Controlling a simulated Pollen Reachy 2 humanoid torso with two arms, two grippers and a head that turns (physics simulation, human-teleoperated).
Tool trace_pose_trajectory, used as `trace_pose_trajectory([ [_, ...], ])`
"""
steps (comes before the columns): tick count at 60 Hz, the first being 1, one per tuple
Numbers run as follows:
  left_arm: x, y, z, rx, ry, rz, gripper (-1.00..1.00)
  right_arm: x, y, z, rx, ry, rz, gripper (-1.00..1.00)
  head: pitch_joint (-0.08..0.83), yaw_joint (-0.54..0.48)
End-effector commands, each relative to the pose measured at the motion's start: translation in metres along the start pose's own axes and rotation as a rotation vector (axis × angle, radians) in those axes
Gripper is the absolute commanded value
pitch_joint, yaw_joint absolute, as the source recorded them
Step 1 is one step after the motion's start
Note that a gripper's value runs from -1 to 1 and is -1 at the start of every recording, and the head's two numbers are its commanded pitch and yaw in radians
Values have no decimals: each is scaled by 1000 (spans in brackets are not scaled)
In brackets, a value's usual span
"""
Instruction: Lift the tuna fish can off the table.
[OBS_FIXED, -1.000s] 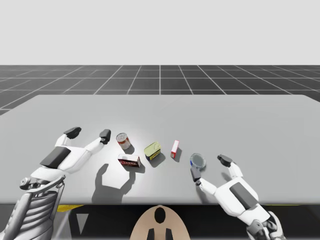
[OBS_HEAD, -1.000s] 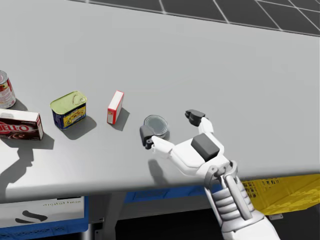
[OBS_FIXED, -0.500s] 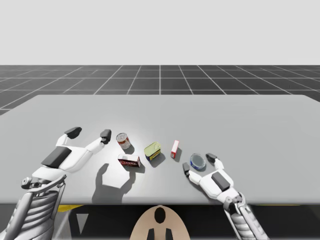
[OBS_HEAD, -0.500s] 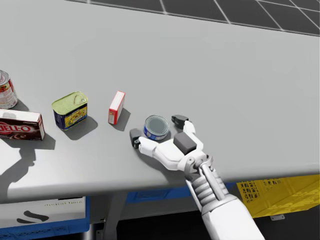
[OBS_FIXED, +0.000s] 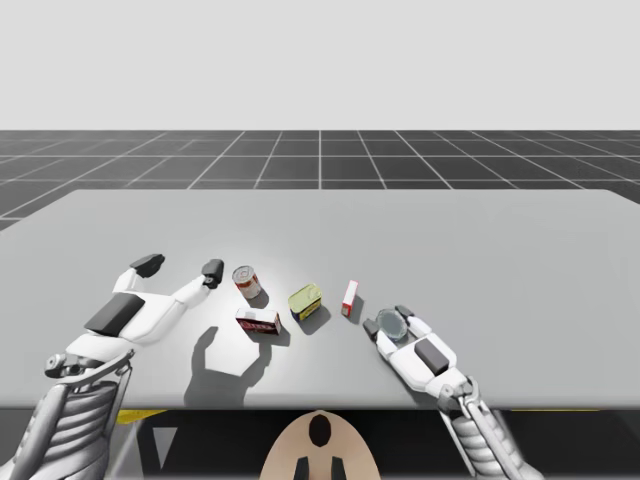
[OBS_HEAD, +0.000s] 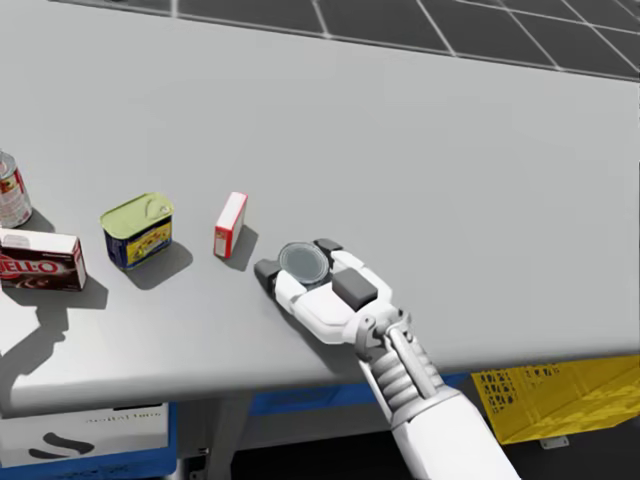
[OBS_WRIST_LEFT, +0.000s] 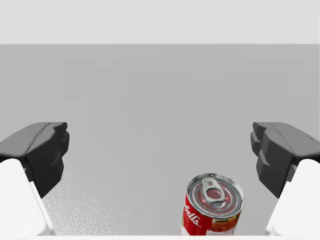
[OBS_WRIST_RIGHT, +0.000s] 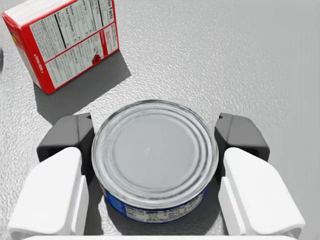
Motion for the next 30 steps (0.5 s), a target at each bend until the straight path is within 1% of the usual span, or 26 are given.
trace_pose_trajectory([
  [1,0,0,0,0,2,-2,-1000,-8,0,1,5,38,5,1000,687,-308],
  [4,0,0,-1,0,2,-1,-1000,-8,0,1,4,38,5,1000,665,-310],
  [6,0,-1,0,0,2,-1,-1000,-8,0,1,4,38,5,1000,633,-315],
  [8,0,0,-1,0,2,-1,-1000,-8,0,1,4,38,1,1000,589,-323],
  [10,0,0,0,0,3,1,-1000,-9,0,1,4,37,3,1000,565,-327],
  [11,0,0,0,-1,3,2,-1000,-9,0,2,4,36,4,1000,527,-333],
  [13,0,-1,0,-1,3,2,-1000,-9,0,1,4,36,5,1000,501,-336],
  [14,0,-1,0,-1,4,1,-1000,-9,0,1,6,35,7,1000,465,-340],
  [17,0,-1,0,0,3,0,-1000,-9,0,1,7,35,8,1000,433,-343],
  [18,0,-1,0,-1,3,0,-1000,-10,0,1,8,35,7,1000,404,-345],
  [25,0,-2,1,-1,3,-1,-1000,-10,0,1,9,29,8,1000,330,-356],
  [30,0,-1,1,-1,2,0,-1000,-10,0,1,6,22,12,1000,307,-359],
])
